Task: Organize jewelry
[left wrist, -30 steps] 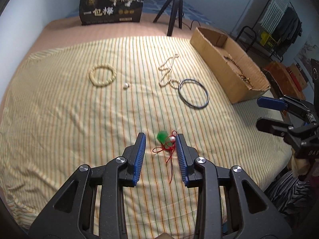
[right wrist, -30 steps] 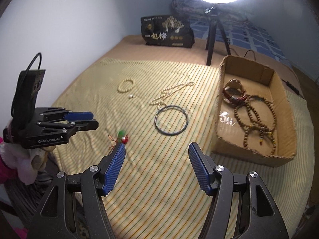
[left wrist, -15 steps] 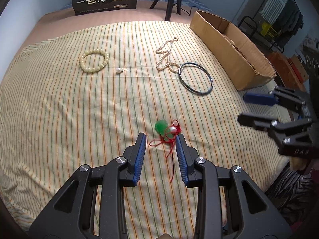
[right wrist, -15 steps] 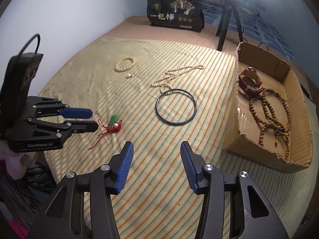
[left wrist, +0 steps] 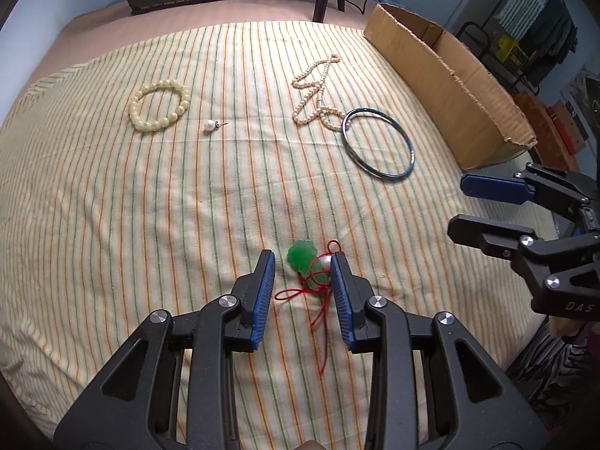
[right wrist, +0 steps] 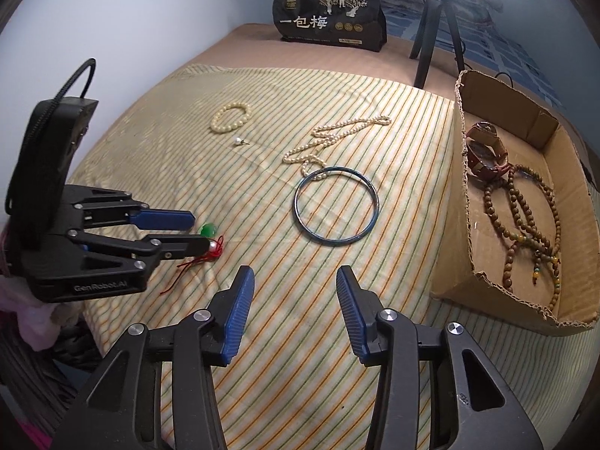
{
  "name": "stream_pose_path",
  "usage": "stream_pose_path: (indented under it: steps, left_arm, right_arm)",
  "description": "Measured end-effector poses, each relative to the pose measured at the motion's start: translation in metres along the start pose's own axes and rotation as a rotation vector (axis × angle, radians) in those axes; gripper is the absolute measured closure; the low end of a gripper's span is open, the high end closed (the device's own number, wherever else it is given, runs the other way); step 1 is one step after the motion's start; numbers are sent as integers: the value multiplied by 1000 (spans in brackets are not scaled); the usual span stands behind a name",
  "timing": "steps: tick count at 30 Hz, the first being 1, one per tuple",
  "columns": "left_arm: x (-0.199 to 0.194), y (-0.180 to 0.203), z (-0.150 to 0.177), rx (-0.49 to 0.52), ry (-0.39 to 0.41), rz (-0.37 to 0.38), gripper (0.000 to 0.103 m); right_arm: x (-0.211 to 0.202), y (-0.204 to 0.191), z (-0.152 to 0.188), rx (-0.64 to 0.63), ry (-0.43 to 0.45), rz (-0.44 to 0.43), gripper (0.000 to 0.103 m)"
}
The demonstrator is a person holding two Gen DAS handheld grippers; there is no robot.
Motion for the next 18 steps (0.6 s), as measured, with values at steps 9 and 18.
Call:
stream_pose_path:
  steps: [9,18]
  left_arm:
    - [1,11,14,29,-10,17,72]
    - [6,14,12,59,-20,-12,83]
  right_arm:
    - [0,0,3,-8,-1,-3,59]
    - [8,-2,-2,-12,-12,-18,63]
Point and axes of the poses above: each gripper's, at about its wrist camera, not at the fingertips, and x roughly the way its jaws point, y to its right, z to its underside, the point moved 9 cm from there along x, roughly the way its jaws point, and after that the axes turned 13 degrees about -y, right-handed, at the moved point
